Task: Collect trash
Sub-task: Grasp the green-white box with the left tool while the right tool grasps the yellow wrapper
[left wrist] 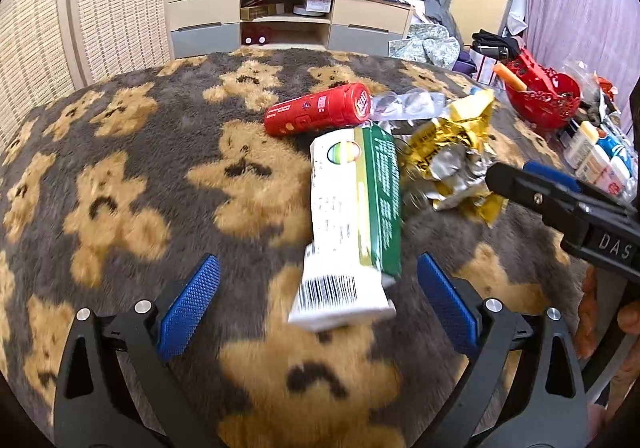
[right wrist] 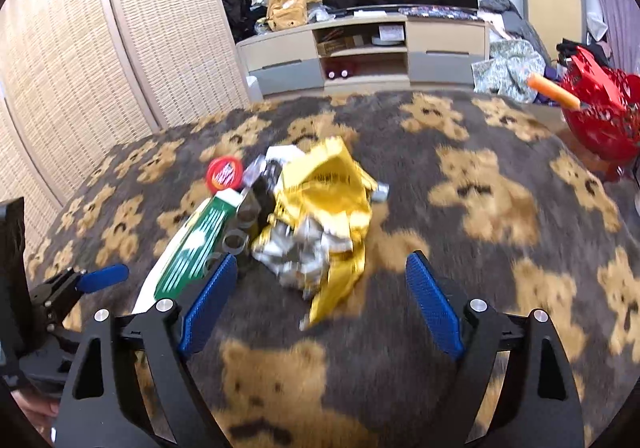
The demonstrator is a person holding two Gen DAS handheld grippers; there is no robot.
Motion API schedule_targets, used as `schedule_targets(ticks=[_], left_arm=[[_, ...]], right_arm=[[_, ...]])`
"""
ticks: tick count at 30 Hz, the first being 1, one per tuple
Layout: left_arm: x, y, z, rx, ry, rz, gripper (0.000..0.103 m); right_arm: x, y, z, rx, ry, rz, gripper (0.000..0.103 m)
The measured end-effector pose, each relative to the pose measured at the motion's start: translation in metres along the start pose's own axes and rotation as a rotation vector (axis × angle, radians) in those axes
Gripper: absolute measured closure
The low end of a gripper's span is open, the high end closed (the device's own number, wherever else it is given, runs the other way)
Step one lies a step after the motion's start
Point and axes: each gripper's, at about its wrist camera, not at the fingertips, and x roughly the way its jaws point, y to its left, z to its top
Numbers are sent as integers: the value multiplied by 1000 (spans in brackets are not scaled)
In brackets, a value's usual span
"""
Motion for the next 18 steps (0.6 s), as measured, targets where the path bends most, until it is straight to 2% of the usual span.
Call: schedule_targets(ticks=[9,11,13,14,16,18], left_arm=[[30,1,8,4,35,-28,21],[32,1,10,12,36,-29,29],[32,0,11,36,35,-44,38],[30,-1,12,46,33,-51,47],[28,-1,11,58,30,-56,54],[24,-2,9,75,26,-43,58]], right_arm=[[37,-3,15,31,26,-4,16],[42,-7,14,48,44,4,24],[46,-8,14,49,62,9,44],[46,-9,13,48,64,9,48],[42,-8,12,39,57,5,55],[35,-6,11,22,48,7,56]])
